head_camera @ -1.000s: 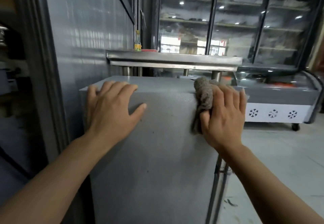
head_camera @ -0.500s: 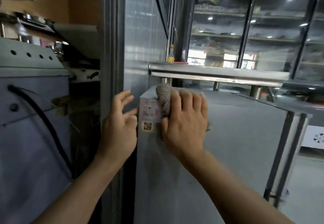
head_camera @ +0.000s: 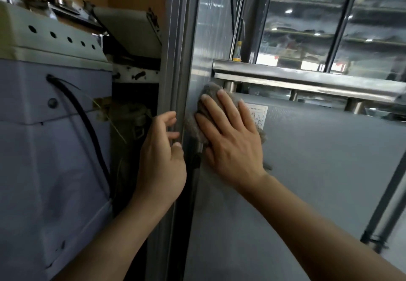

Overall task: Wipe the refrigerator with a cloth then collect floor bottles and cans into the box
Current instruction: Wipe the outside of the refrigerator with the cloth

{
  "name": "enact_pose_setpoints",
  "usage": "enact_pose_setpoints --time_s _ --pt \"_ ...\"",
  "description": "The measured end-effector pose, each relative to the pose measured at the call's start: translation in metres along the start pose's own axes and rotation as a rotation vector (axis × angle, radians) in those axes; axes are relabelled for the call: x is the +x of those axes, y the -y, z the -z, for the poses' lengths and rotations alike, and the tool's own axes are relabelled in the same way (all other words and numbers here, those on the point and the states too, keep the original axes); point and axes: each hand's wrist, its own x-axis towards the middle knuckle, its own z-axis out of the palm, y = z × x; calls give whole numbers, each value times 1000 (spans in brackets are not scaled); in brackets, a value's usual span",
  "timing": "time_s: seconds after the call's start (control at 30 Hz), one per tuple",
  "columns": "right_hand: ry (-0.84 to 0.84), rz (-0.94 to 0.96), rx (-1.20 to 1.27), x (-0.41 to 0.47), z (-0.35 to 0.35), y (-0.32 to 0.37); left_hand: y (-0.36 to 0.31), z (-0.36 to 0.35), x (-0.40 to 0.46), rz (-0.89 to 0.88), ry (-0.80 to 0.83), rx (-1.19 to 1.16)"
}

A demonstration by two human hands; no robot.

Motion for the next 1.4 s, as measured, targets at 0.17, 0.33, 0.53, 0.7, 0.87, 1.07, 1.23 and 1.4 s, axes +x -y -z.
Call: enact_pose_setpoints --time_s 0.17,0.33,0.53,0.7,0.87,1.07,1.23,1.4 --pt "168 262 -17 -93 -19 19 -1 -1 -16 14 34 -10" --pt "227 354 -58 -131 -16 2 -6 -9 -24 18 125 81" --pt "-54 62 -48 -40 16 -61 -19 -36 -16 74 151 52" --pt "-54 -108 -8 -79 1 -45 -23 -57 -24 61 125 122" --pt "195 171 -79 -169 -6 -32 -25 -62 -27 67 133 186" --pt "-141 -124 -32 -102 22 -92 -33 -70 -29 120 132 241" --pt "-251 -217 46 -108 13 -102 -32 -83 -38 109 93 287" --pt "103 30 -8 -215 3 -75 -34 -90 -53 18 125 374"
